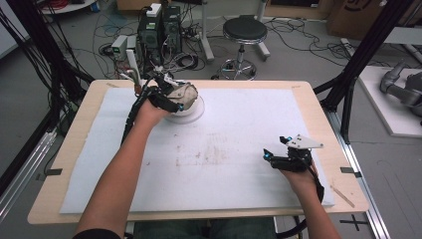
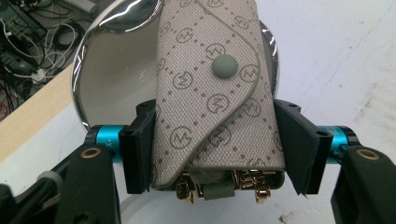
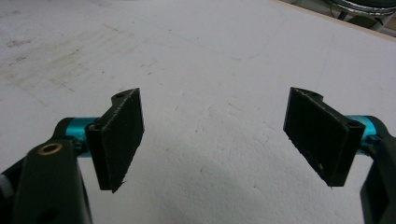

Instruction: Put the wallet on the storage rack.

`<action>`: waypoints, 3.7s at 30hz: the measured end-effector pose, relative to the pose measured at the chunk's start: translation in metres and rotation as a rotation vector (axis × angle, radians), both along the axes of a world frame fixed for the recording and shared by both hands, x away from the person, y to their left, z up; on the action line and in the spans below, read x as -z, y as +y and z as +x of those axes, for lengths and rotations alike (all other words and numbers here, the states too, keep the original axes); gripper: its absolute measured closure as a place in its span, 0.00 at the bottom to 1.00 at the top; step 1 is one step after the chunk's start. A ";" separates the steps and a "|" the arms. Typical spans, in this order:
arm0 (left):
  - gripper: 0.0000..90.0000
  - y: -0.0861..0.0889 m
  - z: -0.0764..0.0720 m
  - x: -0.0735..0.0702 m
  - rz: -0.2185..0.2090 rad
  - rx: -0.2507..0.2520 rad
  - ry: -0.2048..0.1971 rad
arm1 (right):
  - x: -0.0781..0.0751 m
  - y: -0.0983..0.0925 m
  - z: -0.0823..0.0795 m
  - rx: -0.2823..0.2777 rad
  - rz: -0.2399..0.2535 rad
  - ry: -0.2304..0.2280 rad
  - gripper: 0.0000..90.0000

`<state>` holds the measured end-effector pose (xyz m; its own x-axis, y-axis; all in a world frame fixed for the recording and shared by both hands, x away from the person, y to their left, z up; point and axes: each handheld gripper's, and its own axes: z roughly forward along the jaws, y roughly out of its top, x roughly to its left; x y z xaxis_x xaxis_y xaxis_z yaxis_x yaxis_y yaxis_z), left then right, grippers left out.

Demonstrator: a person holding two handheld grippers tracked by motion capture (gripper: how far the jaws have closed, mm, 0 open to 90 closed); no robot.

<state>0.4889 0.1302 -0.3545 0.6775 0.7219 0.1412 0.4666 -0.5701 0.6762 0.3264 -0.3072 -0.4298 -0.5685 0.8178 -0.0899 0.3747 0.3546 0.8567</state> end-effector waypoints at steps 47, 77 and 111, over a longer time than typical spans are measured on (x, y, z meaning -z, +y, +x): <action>0.26 0.028 -0.040 -0.018 -0.132 -0.008 -0.080 | 0.000 0.007 0.000 -0.020 -0.017 0.001 0.23; 0.23 0.073 -0.128 0.043 -0.366 0.014 -0.099 | 0.003 0.012 0.006 -0.038 -0.028 0.011 0.23; 0.17 0.090 -0.141 0.068 -0.426 0.077 -0.109 | 0.001 0.017 0.013 -0.043 -0.012 0.004 0.23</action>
